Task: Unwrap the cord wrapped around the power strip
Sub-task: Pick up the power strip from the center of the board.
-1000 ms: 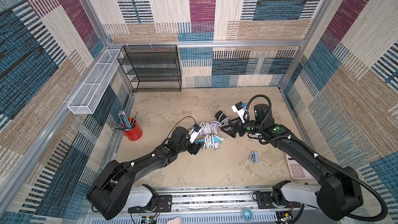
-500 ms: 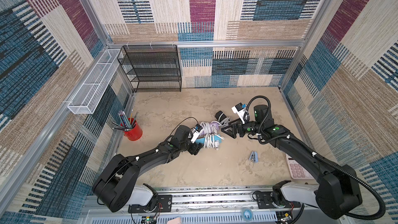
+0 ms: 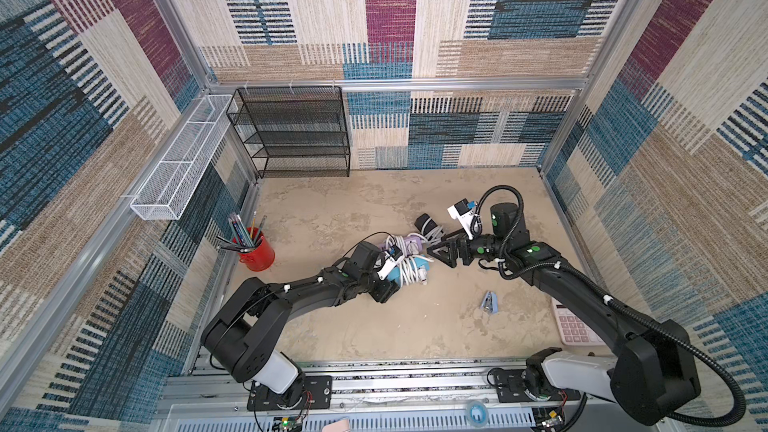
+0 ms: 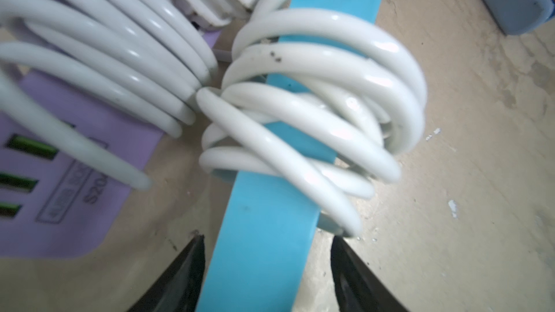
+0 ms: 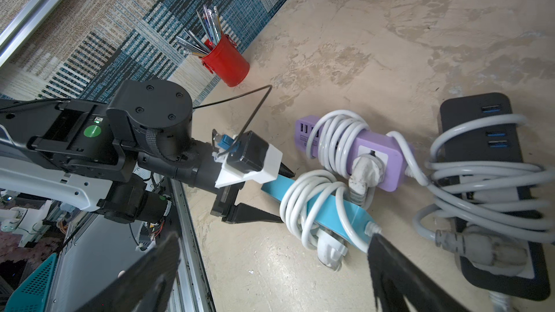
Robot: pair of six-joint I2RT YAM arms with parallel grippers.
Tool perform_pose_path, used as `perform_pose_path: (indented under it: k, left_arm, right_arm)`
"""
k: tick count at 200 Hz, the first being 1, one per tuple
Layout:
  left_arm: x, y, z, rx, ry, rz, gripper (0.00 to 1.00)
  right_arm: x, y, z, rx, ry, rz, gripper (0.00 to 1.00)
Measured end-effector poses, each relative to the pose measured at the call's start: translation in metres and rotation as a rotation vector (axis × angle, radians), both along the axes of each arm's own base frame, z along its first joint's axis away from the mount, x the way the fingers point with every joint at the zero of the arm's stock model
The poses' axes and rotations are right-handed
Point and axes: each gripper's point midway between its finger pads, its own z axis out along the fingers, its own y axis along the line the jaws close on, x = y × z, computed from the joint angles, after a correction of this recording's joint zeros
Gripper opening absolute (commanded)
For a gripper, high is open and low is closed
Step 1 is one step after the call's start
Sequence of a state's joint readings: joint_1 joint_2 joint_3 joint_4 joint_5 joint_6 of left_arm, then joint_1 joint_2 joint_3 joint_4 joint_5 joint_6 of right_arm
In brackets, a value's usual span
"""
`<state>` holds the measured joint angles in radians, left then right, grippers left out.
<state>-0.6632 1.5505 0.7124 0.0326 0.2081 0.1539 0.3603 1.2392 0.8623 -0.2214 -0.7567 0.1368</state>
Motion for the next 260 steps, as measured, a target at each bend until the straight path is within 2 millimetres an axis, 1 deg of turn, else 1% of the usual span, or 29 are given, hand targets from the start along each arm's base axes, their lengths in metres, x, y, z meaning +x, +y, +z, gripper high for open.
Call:
perform_pose_path:
  k: [25, 74, 98, 114, 125, 137, 148, 185, 207, 221, 234, 246, 260]
  left_arm:
    - [-0.002, -0.002, 0.001, 0.004, -0.007, -0.016, 0.59]
    - [-0.003, -0.004, 0.001, 0.009, -0.017, -0.034, 0.55]
    - [-0.004, -0.005, 0.001, 0.009, -0.017, -0.037, 0.48]
    - [-0.004, -0.004, -0.001, 0.015, -0.016, -0.035, 0.38]
    - [-0.004, -0.005, -0.002, 0.016, -0.011, -0.039, 0.29]
    - [-0.004, -0.006, -0.002, 0.015, -0.012, -0.04, 0.17]
    - [-0.003, -0.007, -0.002, 0.015, -0.013, -0.04, 0.0]
    - [-0.002, -0.008, -0.002, 0.019, -0.01, -0.04, 0.0]
    - [-0.002, -0.005, 0.001, 0.032, -0.016, -0.035, 0.0]
    - [-0.002, -0.004, 0.009, 0.032, -0.021, -0.033, 0.0]
    - [0.002, -0.008, 0.025, 0.021, -0.042, -0.039, 0.0]
    - [0.013, -0.016, 0.047, 0.006, -0.077, -0.052, 0.0]
    - [0.027, -0.027, 0.078, -0.012, -0.13, -0.074, 0.0]
  right_arm:
    - [0.0, 0.0, -0.001, 0.001, -0.002, 0.0, 0.98]
    - [0.0, 0.0, 0.0, 0.004, -0.003, -0.003, 0.98]
    - [0.001, 0.0, 0.0, 0.004, -0.003, -0.004, 0.98]
    - [0.001, -0.001, 0.001, 0.005, -0.005, -0.004, 0.98]
    - [0.001, 0.0, 0.001, 0.005, -0.005, -0.004, 0.98]
    - [0.001, -0.001, 0.001, 0.005, -0.006, -0.005, 0.98]
    - [0.001, -0.001, 0.002, 0.006, -0.009, -0.005, 0.98]
    - [0.001, -0.002, 0.005, 0.009, -0.017, -0.009, 0.98]
    - [0.002, -0.004, 0.006, 0.01, -0.02, -0.016, 0.98]
    - [0.004, -0.005, 0.01, 0.01, -0.032, -0.023, 0.98]
    - [0.006, -0.007, 0.02, 0.011, -0.066, -0.04, 0.98]
    - [0.009, -0.01, 0.033, 0.013, -0.109, -0.062, 0.98]
    - [0.013, -0.014, 0.052, 0.012, -0.179, -0.099, 0.98]
